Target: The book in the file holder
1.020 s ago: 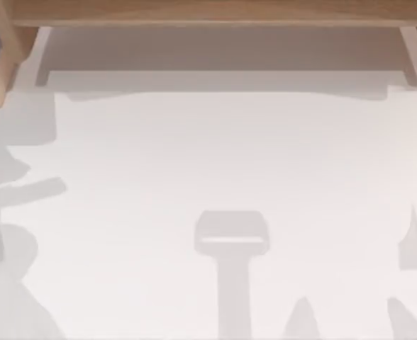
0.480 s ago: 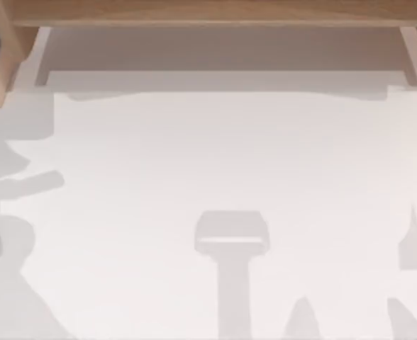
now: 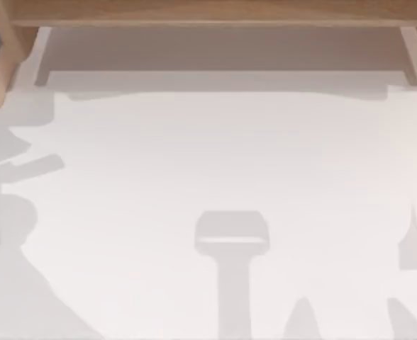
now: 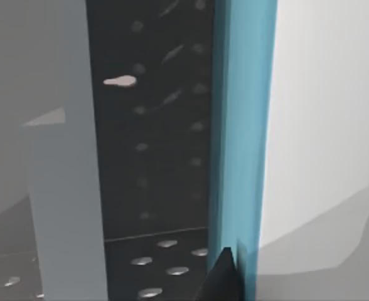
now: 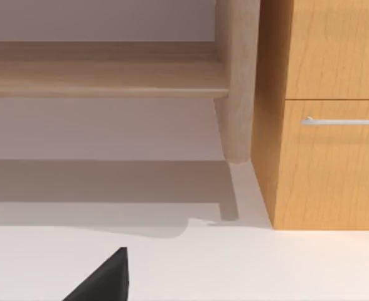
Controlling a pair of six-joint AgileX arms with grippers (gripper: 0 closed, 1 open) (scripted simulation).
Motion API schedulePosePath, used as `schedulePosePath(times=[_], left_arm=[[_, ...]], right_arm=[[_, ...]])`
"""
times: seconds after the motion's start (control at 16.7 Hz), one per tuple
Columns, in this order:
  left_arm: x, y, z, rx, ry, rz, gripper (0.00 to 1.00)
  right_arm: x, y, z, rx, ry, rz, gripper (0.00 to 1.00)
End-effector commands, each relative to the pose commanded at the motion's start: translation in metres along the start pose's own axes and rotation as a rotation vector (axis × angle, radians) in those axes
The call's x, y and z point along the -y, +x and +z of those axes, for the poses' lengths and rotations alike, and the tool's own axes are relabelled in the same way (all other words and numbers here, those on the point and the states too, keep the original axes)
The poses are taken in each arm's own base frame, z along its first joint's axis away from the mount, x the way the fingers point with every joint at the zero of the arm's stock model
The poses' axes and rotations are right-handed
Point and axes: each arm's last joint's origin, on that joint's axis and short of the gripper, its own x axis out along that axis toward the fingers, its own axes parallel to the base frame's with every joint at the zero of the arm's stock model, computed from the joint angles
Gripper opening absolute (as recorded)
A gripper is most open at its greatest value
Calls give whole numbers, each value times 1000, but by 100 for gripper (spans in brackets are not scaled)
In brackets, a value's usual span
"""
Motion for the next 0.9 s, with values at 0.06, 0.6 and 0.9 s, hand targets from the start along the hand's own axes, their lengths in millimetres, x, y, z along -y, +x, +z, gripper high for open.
schedulePosePath(times=[0.06, 0.6, 0.9], left_arm=[[0, 0, 0, 0, 0, 0, 0], [0, 0, 0, 0, 0, 0, 60], [0, 0, 0, 0, 0, 0, 98]], right_arm=[[0, 0, 0, 0, 0, 0, 100], [0, 0, 0, 0, 0, 0, 100], [0, 0, 0, 0, 0, 0, 100]])
